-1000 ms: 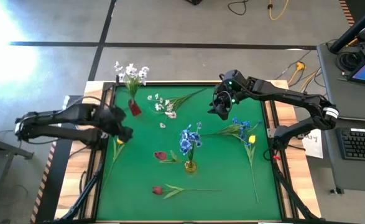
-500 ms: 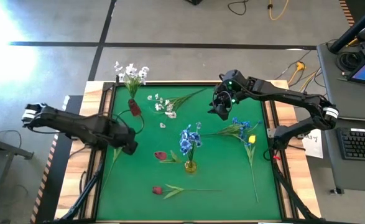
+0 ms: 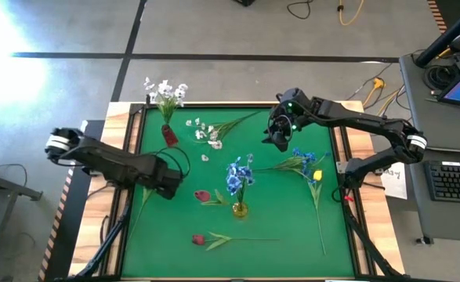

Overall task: Sort flowers into vase by color
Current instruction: Put the left yellow flower into the red vase

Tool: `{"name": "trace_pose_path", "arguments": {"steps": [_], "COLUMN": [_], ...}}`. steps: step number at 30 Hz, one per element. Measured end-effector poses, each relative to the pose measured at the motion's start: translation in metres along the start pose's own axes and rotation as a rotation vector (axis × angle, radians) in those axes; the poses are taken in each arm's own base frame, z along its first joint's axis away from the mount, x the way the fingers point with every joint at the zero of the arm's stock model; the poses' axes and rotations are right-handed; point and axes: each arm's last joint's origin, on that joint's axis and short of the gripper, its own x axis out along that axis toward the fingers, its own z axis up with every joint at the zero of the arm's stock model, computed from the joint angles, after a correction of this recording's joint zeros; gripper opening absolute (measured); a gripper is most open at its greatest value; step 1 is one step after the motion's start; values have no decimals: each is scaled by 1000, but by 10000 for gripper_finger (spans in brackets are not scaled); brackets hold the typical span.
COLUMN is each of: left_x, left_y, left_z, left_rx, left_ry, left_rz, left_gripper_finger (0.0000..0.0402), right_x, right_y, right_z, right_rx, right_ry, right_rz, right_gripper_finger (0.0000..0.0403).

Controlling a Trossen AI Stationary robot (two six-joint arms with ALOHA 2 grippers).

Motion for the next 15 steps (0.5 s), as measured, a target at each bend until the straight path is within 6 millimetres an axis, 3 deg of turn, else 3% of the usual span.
{"name": "trace_pose_path", "arguments": {"steps": [15], "left_x": [26], "left_y": [-9], "left_z": [3], "left_rx": [34], "left_ry": [53], "left_rz": [148], "left_gripper_finger": [130], "right_x": [7], "right_y": [16], "right_z": [-1], "right_rx": [-39], "right_ry": [21], "right_rz": [42], "right_gripper_finger": [233]}}
